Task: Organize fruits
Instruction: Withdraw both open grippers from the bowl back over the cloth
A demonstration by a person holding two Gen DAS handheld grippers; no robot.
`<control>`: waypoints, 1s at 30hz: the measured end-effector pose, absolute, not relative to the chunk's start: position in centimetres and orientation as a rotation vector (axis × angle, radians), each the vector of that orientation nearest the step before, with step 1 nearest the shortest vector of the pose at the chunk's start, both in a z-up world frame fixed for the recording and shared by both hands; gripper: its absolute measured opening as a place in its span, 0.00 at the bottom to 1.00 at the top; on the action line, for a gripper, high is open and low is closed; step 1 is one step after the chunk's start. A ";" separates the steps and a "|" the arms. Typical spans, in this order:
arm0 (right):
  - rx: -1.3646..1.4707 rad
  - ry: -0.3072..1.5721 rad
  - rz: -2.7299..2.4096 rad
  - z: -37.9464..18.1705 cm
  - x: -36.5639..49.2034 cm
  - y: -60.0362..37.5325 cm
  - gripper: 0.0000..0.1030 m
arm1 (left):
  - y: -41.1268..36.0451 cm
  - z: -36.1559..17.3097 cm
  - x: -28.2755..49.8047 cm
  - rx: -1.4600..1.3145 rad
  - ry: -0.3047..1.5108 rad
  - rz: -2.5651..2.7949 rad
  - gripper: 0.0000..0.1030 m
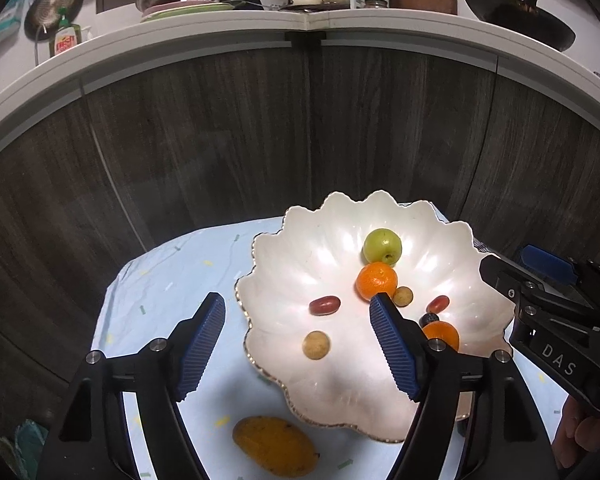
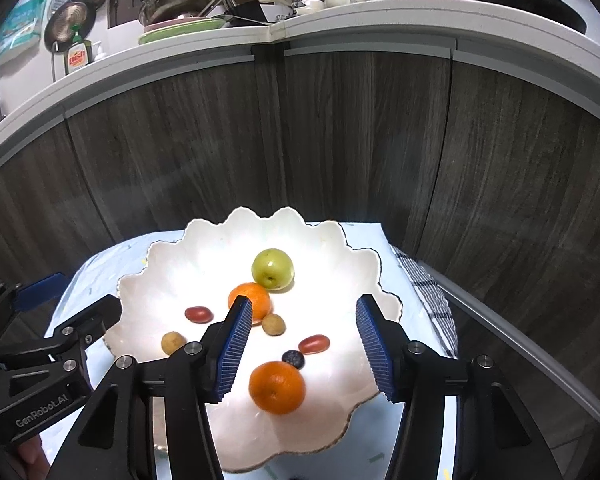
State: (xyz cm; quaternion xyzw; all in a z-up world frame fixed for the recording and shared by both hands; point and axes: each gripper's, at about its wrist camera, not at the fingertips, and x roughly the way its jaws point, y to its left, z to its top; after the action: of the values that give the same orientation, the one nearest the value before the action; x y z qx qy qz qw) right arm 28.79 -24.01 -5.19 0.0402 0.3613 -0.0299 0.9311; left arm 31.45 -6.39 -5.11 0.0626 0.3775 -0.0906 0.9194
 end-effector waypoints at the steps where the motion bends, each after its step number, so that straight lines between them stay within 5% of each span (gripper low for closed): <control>1: 0.083 0.738 -0.063 -5.1 28.6 -23.9 0.53 | -6.3 -5.0 31.3 0.128 0.775 -0.183 0.72; 13: 0.081 0.704 -0.074 -3.0 25.8 -23.3 0.61 | -5.4 -3.1 28.9 0.116 0.749 -0.162 0.84; 30: 0.080 0.670 -0.089 -1.4 22.4 -22.6 0.67 | -4.1 -1.0 25.6 0.115 0.703 -0.144 0.87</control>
State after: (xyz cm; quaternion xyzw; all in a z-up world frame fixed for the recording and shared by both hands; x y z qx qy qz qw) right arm 22.44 -22.61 -1.41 0.0394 0.3284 -0.0436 0.9427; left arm 25.61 -4.14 -1.03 0.0562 0.3436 -0.0706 0.9348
